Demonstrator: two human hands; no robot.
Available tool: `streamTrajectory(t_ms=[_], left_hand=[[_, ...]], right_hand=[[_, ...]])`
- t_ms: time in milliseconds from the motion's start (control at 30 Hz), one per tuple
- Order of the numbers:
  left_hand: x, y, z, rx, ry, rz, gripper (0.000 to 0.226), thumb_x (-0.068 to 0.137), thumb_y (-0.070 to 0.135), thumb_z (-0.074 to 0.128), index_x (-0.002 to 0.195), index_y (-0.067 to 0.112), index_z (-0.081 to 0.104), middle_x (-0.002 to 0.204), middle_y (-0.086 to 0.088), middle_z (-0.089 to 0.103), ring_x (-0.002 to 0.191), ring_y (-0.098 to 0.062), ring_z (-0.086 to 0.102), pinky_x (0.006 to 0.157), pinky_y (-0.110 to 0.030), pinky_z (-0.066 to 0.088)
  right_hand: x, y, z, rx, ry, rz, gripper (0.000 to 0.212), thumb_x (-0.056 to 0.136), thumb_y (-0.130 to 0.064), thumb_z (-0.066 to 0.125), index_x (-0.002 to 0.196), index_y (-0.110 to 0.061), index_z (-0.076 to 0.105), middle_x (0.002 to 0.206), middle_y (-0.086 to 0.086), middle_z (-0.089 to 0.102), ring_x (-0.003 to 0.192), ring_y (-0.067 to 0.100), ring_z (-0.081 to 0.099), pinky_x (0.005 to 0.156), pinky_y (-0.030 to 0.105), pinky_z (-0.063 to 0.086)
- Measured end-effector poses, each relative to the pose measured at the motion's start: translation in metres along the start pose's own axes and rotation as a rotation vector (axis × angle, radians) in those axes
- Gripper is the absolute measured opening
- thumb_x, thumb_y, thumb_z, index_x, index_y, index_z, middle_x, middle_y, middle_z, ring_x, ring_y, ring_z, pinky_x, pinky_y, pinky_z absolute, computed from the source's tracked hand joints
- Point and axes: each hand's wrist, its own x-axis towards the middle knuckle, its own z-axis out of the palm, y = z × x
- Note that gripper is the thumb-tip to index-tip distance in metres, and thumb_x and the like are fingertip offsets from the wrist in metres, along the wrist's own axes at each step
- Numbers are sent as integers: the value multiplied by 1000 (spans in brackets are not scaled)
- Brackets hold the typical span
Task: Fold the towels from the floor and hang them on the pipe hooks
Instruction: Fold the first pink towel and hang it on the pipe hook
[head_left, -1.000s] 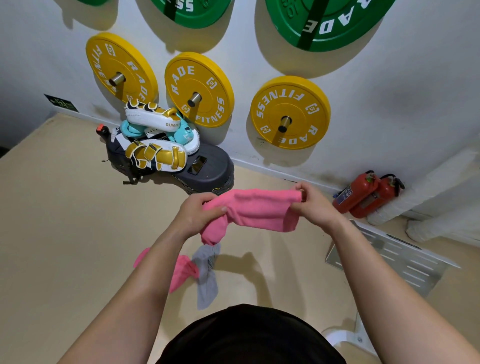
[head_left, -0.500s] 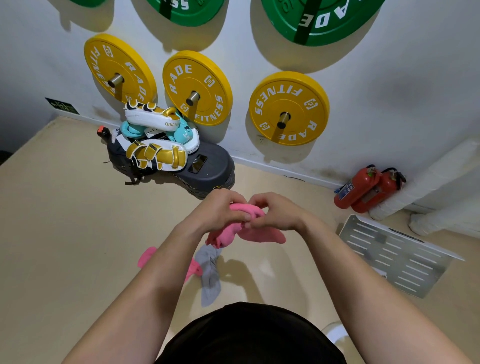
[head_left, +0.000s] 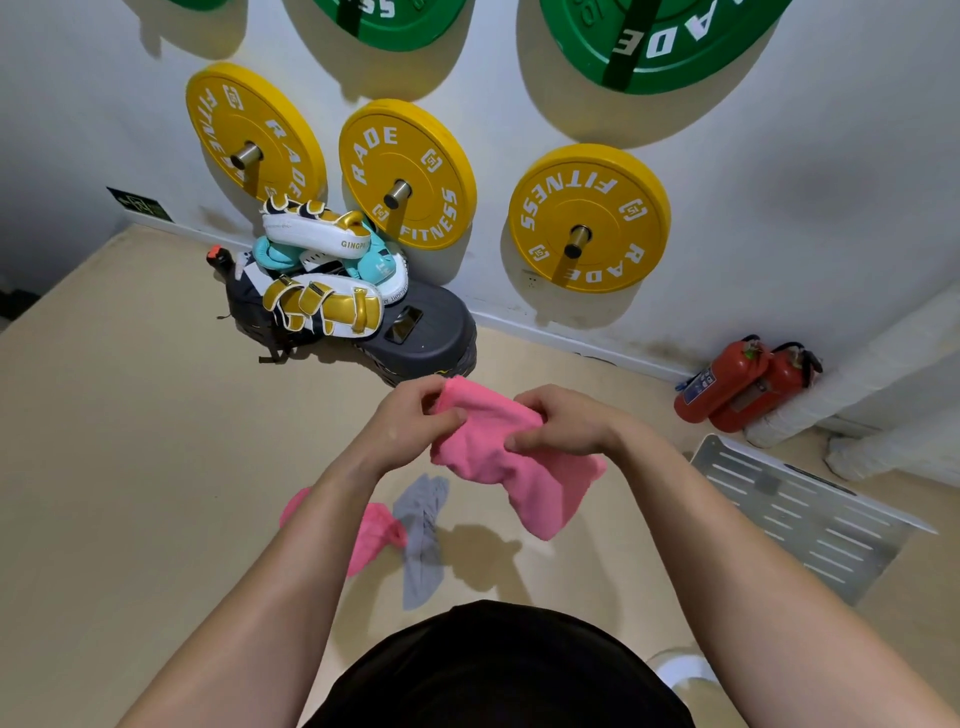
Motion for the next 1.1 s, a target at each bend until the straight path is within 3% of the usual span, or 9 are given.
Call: streamTrajectory(t_ms=[67, 133, 233, 333, 433, 567, 700, 933, 1100], left_hand=[[1, 8, 6, -28, 5, 28, 15, 87, 13, 71, 92, 27, 70, 81, 10, 70, 75, -3, 62, 65, -20, 48], [4, 14, 10, -44, 15, 59, 16, 87, 13, 72, 96, 27, 72, 87, 8, 73, 83, -5, 65, 73, -21, 51], [7, 17, 9, -105, 103, 68, 26, 83, 12, 76, 99, 31, 68, 89, 6, 71, 83, -6, 65, 75, -23, 51], [4, 13, 6, -176, 148, 23, 39, 78, 12, 82, 108, 22, 59, 93, -2, 66, 78, -10, 61, 70, -26, 52], [0, 4, 5, -182, 168, -2, 35, 78, 10, 83, 99, 17, 55, 87, 5, 60, 71, -5, 54, 67, -21, 47], [-3, -8, 7, -125, 174, -4, 22, 78, 12, 82, 82, 18, 61, 85, 5, 68, 80, -14, 64, 76, -39, 56], [-3, -11, 8, -63, 179, -9, 14, 81, 11, 79, 89, 21, 72, 91, 15, 72, 84, -7, 68, 83, -45, 56], [5, -5, 8, 12, 236, 34, 15, 82, 16, 78, 89, 28, 71, 95, 16, 68, 91, -1, 62, 76, -28, 50], [12, -5, 1, 169, 312, 143, 15, 90, 9, 68, 91, 24, 68, 102, 6, 58, 93, 6, 55, 72, -5, 41]], right_hand=[[2, -10, 4, 41, -2, -31, 20, 83, -39, 72, 100, -29, 68, 93, -5, 72, 85, 16, 66, 76, 34, 52], [5, -18, 8, 69, 65, -77, 21, 88, -37, 69, 105, -25, 68, 99, -2, 72, 91, 17, 66, 80, 34, 51], [8, -16, 7, 104, 202, -121, 16, 92, -33, 66, 100, -20, 71, 95, 0, 73, 90, 20, 66, 80, 39, 51], [7, -11, 3, 131, 257, -116, 15, 92, -31, 65, 99, -19, 72, 94, 0, 74, 90, 23, 66, 81, 41, 52], [5, -9, -3, 151, 307, -121, 10, 91, -24, 66, 95, -18, 73, 89, -3, 74, 85, 20, 66, 77, 37, 51], [1, -9, -10, 174, 346, -148, 7, 88, -13, 67, 88, -15, 73, 82, 1, 73, 75, 9, 58, 70, 31, 47], [1, -6, -18, 229, 358, -172, 9, 87, -9, 65, 91, -12, 73, 87, 8, 73, 80, 17, 62, 75, 35, 49], [3, -7, -22, 336, 348, -150, 12, 91, -10, 67, 91, -18, 75, 82, -6, 72, 75, 4, 59, 67, 18, 46], [5, -1, -23, 215, 368, -85, 10, 91, -14, 68, 97, -10, 75, 88, 4, 74, 74, 5, 56, 64, 16, 43]])
